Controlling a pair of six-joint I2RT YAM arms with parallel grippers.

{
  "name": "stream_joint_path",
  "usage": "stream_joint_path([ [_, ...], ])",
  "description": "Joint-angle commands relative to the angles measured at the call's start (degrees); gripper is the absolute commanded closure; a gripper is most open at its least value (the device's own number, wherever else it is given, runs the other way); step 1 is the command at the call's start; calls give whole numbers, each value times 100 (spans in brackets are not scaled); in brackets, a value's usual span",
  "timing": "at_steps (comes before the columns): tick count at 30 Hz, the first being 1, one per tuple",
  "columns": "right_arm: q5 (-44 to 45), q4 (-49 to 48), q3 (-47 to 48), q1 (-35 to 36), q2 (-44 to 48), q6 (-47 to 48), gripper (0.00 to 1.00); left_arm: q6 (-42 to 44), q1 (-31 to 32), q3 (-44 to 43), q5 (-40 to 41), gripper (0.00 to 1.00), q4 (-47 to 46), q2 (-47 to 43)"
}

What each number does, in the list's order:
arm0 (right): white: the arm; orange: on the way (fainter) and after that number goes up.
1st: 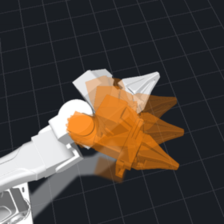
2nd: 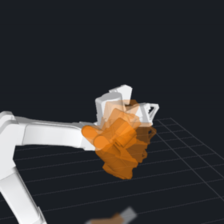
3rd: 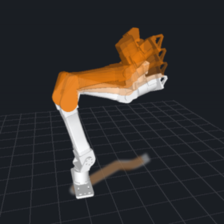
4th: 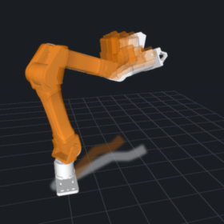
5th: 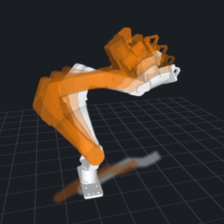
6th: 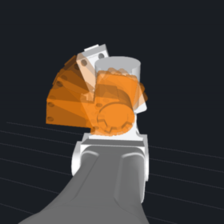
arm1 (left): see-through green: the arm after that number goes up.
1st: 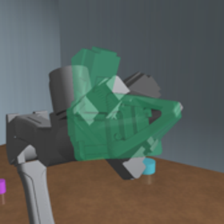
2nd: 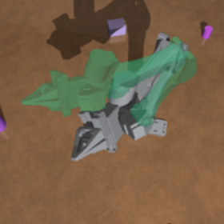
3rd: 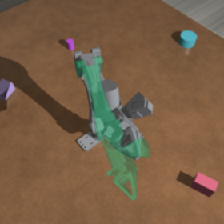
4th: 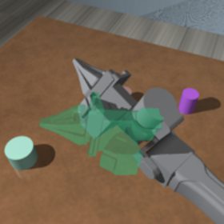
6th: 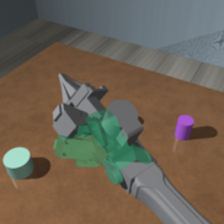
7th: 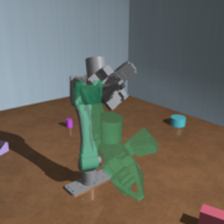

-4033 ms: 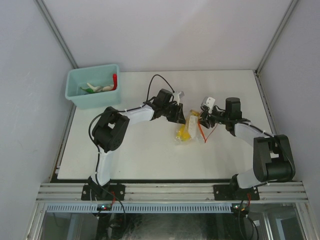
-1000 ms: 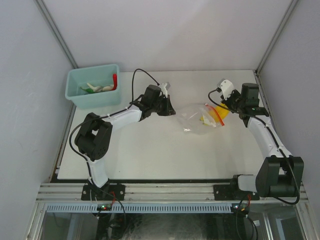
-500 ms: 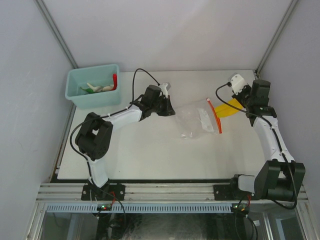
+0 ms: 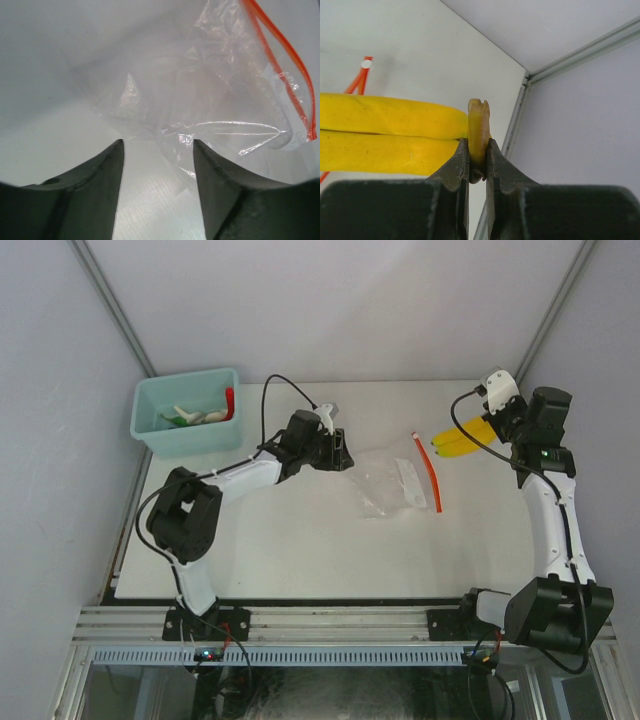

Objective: Open the zip-top bag and remove the fake food
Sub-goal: Pick up the fake fruit from the zipper food storage bag.

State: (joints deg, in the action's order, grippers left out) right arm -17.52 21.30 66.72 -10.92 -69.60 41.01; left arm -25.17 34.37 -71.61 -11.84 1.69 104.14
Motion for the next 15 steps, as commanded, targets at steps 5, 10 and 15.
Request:
stream_joint_path([
  [5, -1134, 537, 359, -69, 248, -592, 100, 422, -30, 640, 652, 28, -631, -1382],
  [10, -1460, 751, 360, -73, 285, -719, 100, 553, -62, 947, 950, 24, -709, -1995],
  [15, -1741, 932, 359, -79, 323, -820, 100, 678, -120, 1520, 1287, 20, -1062, -2781],
])
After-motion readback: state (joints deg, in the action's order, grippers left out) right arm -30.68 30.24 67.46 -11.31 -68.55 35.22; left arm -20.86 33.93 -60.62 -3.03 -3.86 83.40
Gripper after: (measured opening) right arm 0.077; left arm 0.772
